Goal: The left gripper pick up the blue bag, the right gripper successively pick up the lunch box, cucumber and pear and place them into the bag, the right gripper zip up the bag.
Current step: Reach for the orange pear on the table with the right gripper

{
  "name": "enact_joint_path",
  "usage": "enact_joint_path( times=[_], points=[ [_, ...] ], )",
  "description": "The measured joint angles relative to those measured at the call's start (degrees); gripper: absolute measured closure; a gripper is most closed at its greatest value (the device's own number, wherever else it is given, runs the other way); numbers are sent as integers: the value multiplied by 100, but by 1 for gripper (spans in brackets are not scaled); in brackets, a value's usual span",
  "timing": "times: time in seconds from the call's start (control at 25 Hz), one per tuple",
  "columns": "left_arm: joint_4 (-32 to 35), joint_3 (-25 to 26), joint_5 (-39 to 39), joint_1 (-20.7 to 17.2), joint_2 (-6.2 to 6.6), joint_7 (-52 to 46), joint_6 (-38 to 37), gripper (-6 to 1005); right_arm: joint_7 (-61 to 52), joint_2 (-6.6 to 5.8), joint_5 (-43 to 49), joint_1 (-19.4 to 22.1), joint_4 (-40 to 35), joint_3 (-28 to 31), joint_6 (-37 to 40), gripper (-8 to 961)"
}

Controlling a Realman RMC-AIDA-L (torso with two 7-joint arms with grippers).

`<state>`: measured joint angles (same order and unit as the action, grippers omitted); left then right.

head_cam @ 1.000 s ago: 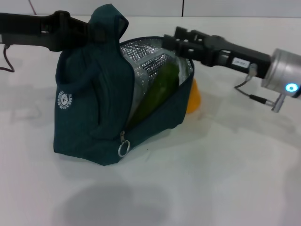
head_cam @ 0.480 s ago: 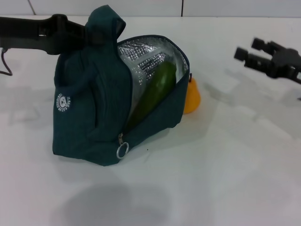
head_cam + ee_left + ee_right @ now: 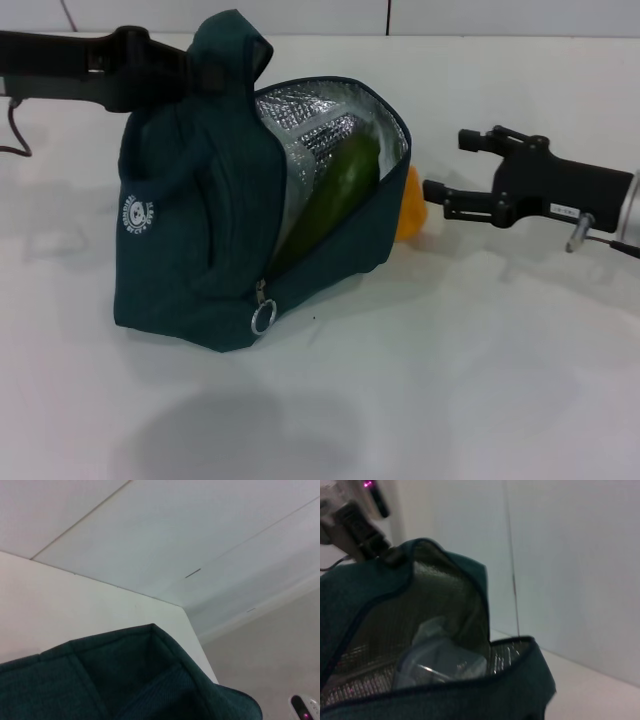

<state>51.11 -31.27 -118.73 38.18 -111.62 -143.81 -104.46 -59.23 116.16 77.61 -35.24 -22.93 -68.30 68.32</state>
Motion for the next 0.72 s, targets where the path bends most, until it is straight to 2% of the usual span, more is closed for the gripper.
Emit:
enact_joint_path(
  times=[0.4,0.72],
  points=[
    [11,7,-1,-1,0,2,6,958,542,3,-899,-82,-47,-1102,-331,168],
    [19,7,-1,5,0,2,5,958,601,3,-1032,-185,-41,-1267,-475,205]
  ],
)
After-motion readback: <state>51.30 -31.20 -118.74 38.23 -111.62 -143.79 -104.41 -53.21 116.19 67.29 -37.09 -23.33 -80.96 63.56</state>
